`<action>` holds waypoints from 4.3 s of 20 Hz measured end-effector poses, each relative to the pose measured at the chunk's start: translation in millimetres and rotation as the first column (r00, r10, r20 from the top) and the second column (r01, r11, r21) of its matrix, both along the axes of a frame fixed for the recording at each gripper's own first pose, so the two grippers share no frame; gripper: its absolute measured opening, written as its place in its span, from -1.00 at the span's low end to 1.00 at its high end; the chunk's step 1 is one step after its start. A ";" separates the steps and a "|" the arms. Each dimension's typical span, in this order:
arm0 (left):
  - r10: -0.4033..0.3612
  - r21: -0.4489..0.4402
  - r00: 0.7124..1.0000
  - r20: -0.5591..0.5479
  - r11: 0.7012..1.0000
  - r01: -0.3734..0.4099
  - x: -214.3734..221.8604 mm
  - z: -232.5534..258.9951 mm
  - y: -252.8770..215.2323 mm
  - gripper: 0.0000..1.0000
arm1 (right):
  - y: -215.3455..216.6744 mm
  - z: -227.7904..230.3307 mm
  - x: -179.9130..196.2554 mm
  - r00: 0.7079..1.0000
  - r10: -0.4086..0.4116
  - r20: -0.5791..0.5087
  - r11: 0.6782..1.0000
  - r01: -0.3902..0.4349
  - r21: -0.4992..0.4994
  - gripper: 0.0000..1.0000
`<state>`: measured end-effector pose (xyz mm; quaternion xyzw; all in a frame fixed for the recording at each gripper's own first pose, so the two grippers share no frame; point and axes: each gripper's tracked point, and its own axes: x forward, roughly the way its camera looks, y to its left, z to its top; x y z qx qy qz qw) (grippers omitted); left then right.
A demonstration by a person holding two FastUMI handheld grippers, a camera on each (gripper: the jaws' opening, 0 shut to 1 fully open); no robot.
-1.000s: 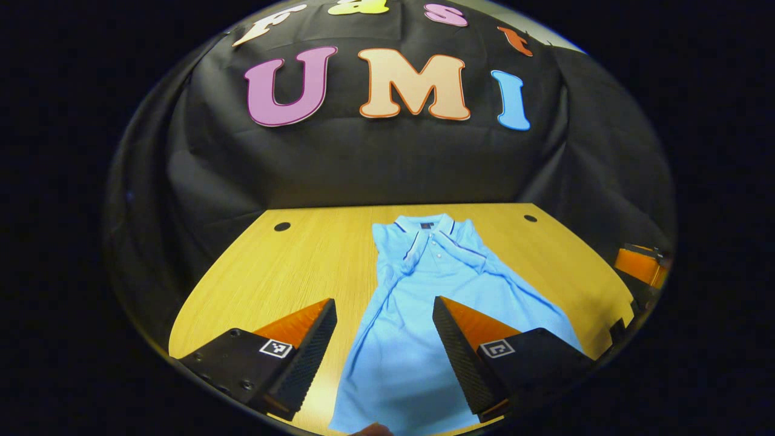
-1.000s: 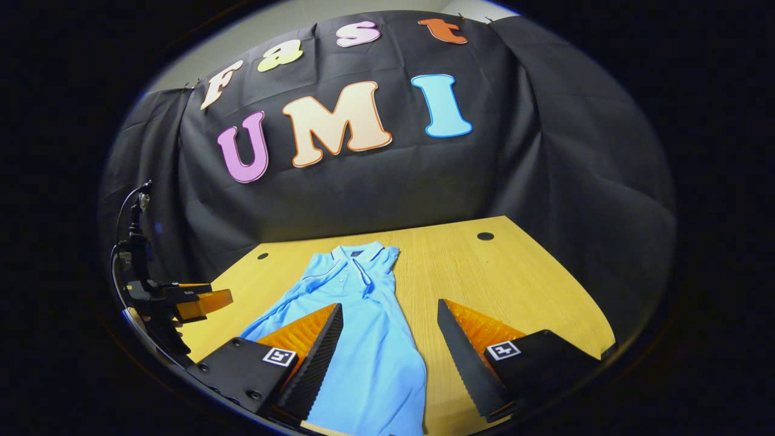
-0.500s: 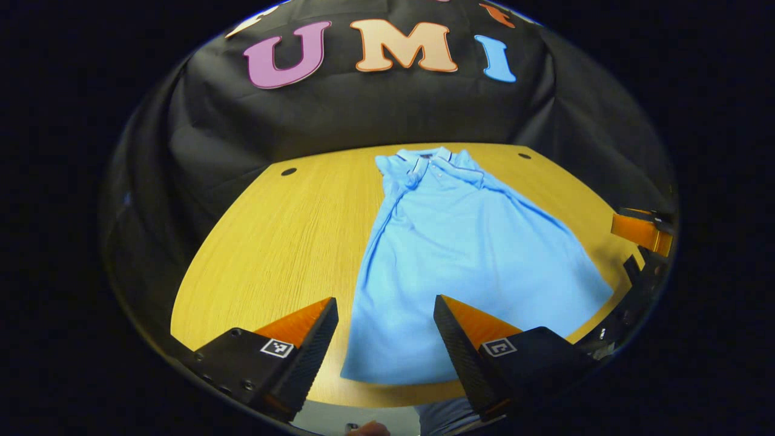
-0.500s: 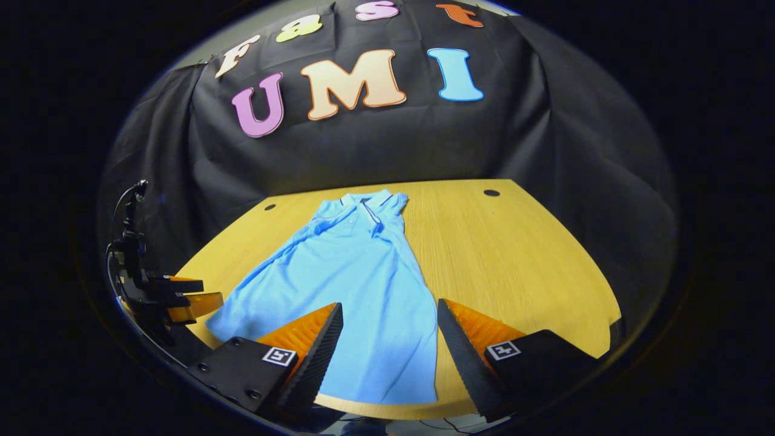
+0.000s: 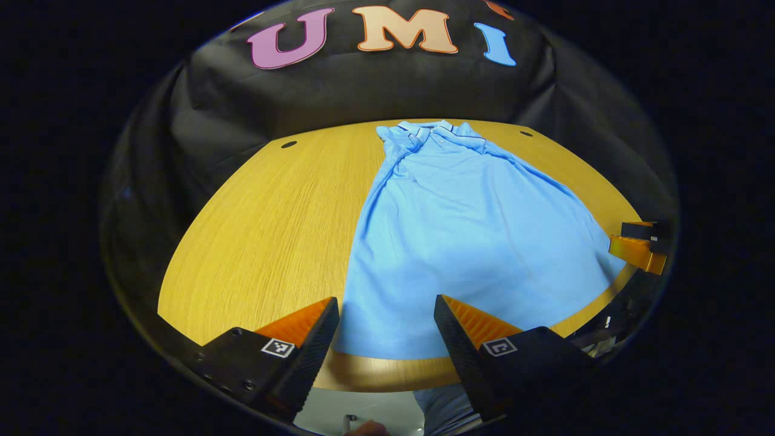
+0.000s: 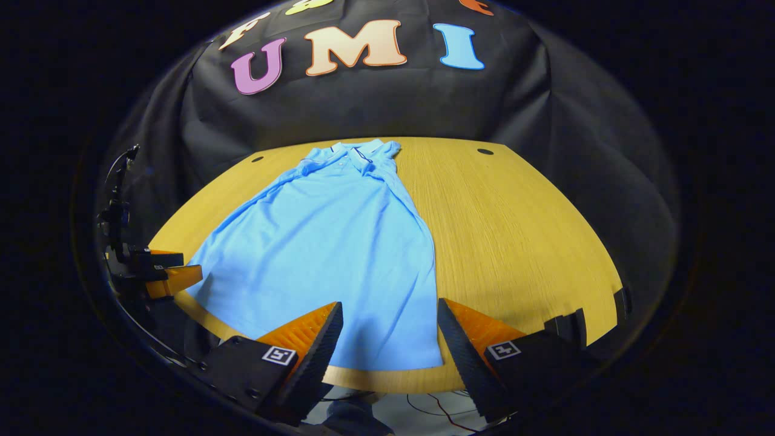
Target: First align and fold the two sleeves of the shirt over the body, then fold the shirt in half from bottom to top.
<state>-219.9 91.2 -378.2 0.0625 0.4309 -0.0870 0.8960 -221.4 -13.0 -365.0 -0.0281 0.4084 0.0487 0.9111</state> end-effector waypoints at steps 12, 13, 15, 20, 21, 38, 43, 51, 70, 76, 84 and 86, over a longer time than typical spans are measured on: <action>-0.042 -0.047 0.997 0.059 0.998 0.044 -4.8 -3.6 -36.4 0.08 | 19.9 -26.1 -21.6 0.996 0.065 -0.069 0.998 -0.065 -0.001 0.25; -0.036 -0.042 0.997 0.064 0.998 0.038 -6.2 -5.1 -41.4 -0.29 | 25.6 -24.5 -21.5 0.995 0.070 -0.069 0.998 -0.069 0.010 0.11; 0.008 -0.038 0.999 0.051 0.999 -0.006 -6.8 -4.9 -45.9 -0.83 | 34.8 -26.1 -21.8 0.995 0.066 -0.074 0.998 -0.065 0.025 -0.46; 0.062 -0.152 0.997 -0.038 0.986 -0.067 -8.5 -3.4 -63.3 -1.00 | 47.2 -26.6 -19.1 0.990 0.069 -0.122 0.993 -0.057 0.101 -0.95; 0.066 -0.168 0.996 -0.055 0.983 -0.075 -8.8 -2.3 -63.7 -1.00 | 47.6 -26.2 -18.4 0.990 0.065 -0.126 0.993 -0.051 0.108 -0.94; 0.085 -0.257 0.996 -0.013 0.963 -0.085 100.2 64.6 -70.6 -1.00 | 71.0 59.4 108.9 0.999 -0.032 0.005 0.962 0.029 0.270 -0.94; 0.128 -0.282 0.991 0.038 0.953 -0.112 158.9 89.0 -58.7 -1.00 | 76.2 86.3 175.4 0.994 -0.081 0.074 0.950 0.054 0.308 -0.94; 0.139 -0.288 0.982 0.130 0.953 -0.097 269.7 117.0 -56.2 -1.00 | 71.7 114.3 276.6 0.974 -0.135 0.182 0.946 0.072 0.315 -0.95; 0.123 -0.244 0.982 0.142 0.966 -0.086 451.8 11.8 -62.0 -1.00 | 63.5 -1.8 444.0 0.951 -0.272 0.149 0.947 0.237 0.217 -0.95; 0.130 -0.200 0.966 0.222 0.976 -0.086 454.1 33.3 -50.8 0.69 | 77.2 12.6 441.4 0.952 -0.212 0.222 0.967 0.172 0.187 0.59; 0.200 -0.201 0.877 0.436 0.972 -0.122 402.4 156.2 -26.3 0.92 | 93.6 131.2 381.1 0.888 -0.080 0.453 0.995 0.040 0.096 0.96; 0.206 -0.205 0.853 0.480 0.971 -0.119 377.8 185.1 -23.7 0.92 | 96.8 161.6 358.6 0.862 -0.069 0.503 0.995 0.021 0.100 0.95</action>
